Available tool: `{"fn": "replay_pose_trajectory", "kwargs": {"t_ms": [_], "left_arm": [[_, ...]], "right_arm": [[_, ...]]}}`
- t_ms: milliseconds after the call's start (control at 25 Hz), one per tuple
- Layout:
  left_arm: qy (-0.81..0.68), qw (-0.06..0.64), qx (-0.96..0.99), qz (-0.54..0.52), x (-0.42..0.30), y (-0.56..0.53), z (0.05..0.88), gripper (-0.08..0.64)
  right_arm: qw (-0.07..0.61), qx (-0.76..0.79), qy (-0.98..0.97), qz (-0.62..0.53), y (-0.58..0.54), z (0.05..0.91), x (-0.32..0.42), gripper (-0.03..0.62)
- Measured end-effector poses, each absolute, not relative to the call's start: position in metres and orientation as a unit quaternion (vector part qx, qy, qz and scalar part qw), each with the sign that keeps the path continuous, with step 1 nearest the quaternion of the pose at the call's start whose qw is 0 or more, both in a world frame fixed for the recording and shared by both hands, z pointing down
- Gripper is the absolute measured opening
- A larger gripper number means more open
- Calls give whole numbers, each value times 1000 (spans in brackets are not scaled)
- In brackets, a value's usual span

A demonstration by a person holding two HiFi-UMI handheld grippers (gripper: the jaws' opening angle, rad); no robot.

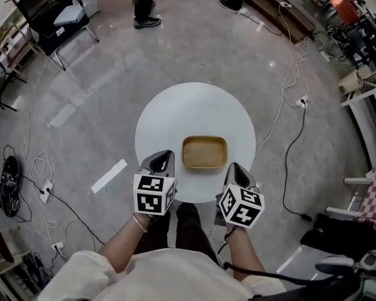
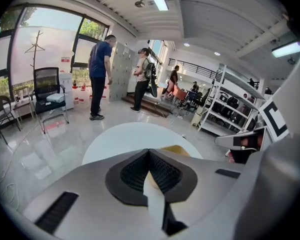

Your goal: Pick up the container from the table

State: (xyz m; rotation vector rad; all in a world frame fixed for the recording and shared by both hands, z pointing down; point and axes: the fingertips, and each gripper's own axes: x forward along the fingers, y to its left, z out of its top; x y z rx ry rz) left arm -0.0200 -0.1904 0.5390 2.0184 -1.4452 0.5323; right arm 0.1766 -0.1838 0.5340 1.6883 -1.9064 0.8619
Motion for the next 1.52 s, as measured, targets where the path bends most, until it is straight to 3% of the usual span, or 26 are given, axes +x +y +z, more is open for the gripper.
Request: {"fn": "replay_pose_trajectory", "kwargs": {"t_ms": [1520], "left_arm": [[-508,350,757,216,5,-169,595,18]], "right_arm": [[253,603,-674,345,-174,590,188,25]]}}
